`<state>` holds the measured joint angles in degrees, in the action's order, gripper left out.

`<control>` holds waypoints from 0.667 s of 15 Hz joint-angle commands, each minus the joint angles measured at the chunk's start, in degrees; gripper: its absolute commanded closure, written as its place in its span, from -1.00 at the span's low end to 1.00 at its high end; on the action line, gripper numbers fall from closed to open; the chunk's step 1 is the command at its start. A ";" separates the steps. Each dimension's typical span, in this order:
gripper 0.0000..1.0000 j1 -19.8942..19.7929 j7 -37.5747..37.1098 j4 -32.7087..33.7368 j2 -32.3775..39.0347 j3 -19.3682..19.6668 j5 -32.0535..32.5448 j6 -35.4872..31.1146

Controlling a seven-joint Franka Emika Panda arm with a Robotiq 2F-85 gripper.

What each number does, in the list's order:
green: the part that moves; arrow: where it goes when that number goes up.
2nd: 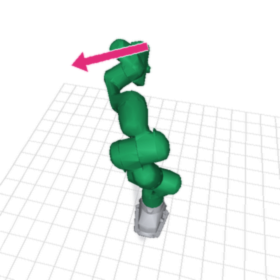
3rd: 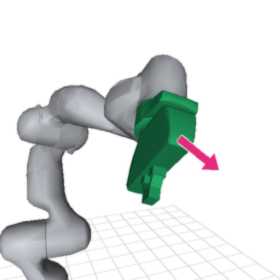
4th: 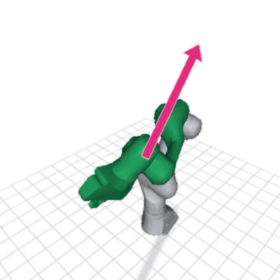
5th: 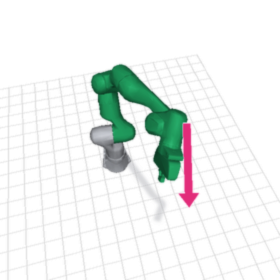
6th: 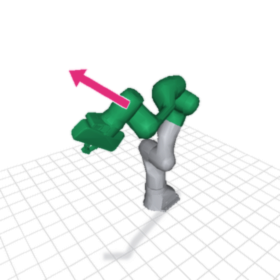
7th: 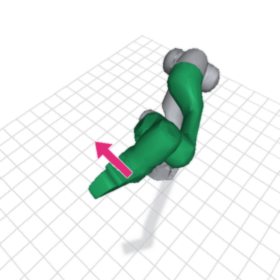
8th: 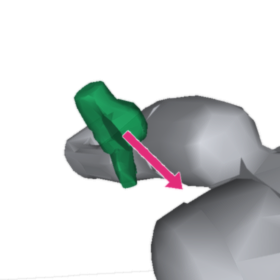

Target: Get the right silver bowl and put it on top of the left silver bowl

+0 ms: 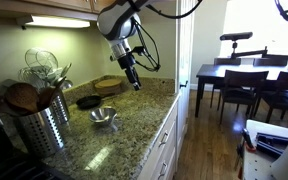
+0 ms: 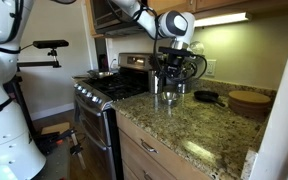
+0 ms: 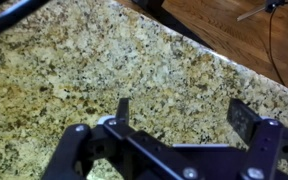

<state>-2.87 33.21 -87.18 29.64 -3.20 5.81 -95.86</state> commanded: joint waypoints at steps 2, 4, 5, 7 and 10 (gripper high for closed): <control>-1.00 0.00 -3.08 -9.81 -8.95 0.41 0.87 -1.46; -1.00 0.10 -3.97 -11.92 -11.19 0.54 0.99 -1.61; -1.00 0.20 -4.78 -13.12 -12.45 0.62 1.14 -1.88; -1.00 0.37 -6.26 -15.02 -14.57 0.74 1.48 -2.18; -1.00 0.56 -8.67 -17.64 -17.78 0.98 2.33 -3.28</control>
<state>-2.88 27.88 -98.60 17.72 -2.96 6.63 -96.20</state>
